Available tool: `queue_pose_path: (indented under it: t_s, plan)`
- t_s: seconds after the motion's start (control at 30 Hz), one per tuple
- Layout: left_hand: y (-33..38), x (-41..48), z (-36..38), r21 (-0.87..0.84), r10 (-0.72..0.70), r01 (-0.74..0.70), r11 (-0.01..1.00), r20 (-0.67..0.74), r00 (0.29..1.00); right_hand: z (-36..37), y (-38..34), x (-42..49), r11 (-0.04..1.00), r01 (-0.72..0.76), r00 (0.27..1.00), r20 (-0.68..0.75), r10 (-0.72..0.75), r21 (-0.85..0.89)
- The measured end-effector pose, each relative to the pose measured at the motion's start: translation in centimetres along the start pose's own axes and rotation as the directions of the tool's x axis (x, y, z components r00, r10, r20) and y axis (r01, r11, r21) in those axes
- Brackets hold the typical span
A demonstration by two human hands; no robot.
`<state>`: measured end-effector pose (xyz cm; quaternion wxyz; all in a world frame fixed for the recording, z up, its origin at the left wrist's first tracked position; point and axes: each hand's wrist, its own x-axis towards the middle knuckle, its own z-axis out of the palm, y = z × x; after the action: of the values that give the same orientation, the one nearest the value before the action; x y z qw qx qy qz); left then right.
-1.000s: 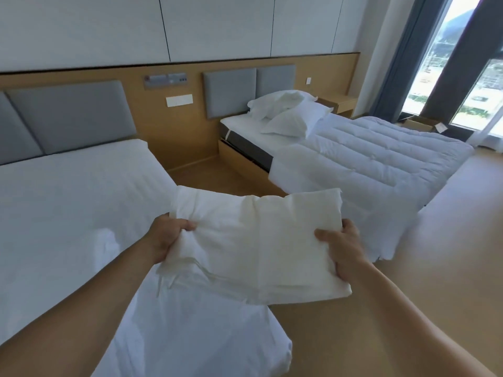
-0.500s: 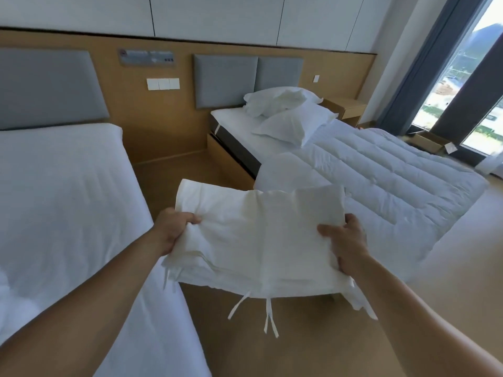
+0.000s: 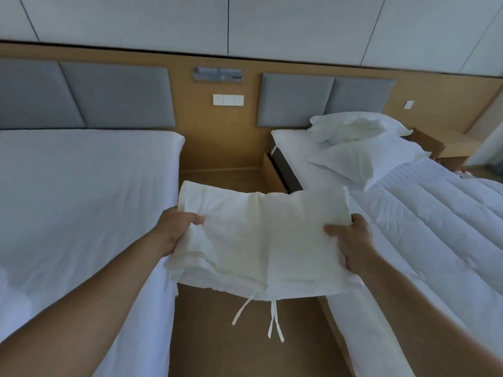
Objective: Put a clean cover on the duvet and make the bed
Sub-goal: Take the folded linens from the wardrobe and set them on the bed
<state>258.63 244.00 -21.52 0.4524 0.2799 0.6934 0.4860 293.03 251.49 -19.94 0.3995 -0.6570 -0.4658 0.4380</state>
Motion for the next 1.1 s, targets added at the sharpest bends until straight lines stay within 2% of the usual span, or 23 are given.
queue_pose_path:
  t_s: [0.17,0.33,0.8,1.1]
  plan:
    - [1.4,4.2,-1.6,-0.119,-0.072,0.050,0.992,-0.186,0.980,6.0,-3.5,8.6,0.997,0.078,0.973,0.217,-0.071,-0.022]
    - [3.2,11.4,-4.4,-0.173,-0.096,0.041,0.984,-0.325,0.941,15.0,-6.7,17.1,0.992,0.126,0.936,0.334,-0.109,-0.030]
    - [15.2,36.6,-9.3,-0.217,-0.118,0.010,0.976,-0.494,0.862,36.8,-20.6,40.6,0.979,0.202,0.845,0.509,-0.162,-0.023]
    - [20.0,54.1,-11.0,-0.312,-0.212,0.006,0.950,-0.631,0.746,54.3,-28.5,57.9,0.967,0.248,0.716,0.684,-0.141,-0.060]
